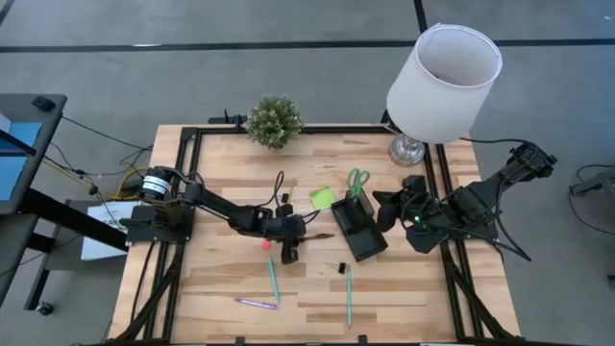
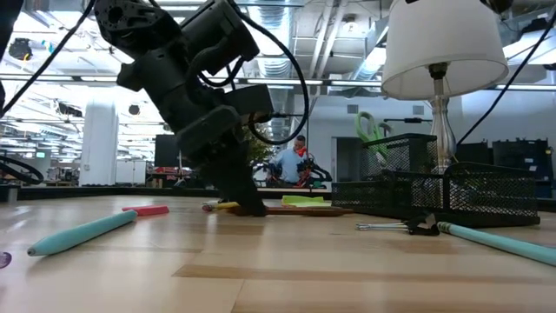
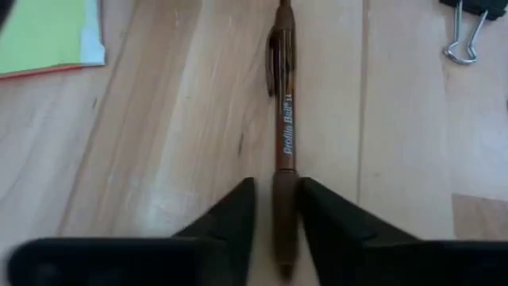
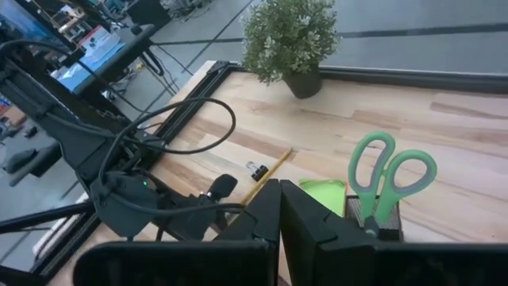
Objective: Pick and place office supplies into organizer
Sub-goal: Put the brown pen into the black desk organizer
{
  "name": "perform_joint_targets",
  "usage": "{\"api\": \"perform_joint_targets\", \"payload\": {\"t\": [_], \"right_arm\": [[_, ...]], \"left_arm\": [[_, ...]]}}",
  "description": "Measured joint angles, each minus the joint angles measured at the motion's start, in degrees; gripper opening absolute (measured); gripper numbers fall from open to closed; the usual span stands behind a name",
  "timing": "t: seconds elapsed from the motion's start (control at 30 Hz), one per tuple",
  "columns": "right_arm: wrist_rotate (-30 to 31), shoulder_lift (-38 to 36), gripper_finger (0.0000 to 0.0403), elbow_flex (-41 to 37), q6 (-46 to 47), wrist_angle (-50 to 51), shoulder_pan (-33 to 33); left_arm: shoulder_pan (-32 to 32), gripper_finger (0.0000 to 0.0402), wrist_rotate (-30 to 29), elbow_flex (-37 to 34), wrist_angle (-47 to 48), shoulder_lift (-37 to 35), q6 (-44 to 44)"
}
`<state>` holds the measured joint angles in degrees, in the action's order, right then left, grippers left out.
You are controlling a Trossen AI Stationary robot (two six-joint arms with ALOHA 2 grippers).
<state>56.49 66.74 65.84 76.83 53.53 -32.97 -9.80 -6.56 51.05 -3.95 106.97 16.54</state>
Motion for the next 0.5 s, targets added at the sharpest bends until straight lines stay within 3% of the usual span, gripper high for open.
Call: {"api": "perform_joint_targets", "payload": {"t": [0.1, 0.27, 0.37, 0.5], "right_arm": [[0.0, 0.0, 0.0000, 0.0, -0.5, 0.0, 0.0], [0.1, 0.0, 0.0000, 0.0, -0.8, 0.0, 0.0], [0.2, 0.0, 0.0000, 0.0, -0.8, 0.0, 0.0], [0.2, 0.0, 0.0000, 0.0, -0.8, -1.3, -0.2]], "left_arm": [[0.0, 0.0022, 0.7, 0.1, 0.2, 0.0, -0.3], [-0.2, 0.0023, 1.8, 5.3, 10.4, -2.1, -3.5], [-0.2, 0.0018, -0.4, 14.6, 23.5, -4.2, -12.2], [-0.1, 0.0016, -7.7, 28.9, 39.9, -4.6, -27.6]]}}
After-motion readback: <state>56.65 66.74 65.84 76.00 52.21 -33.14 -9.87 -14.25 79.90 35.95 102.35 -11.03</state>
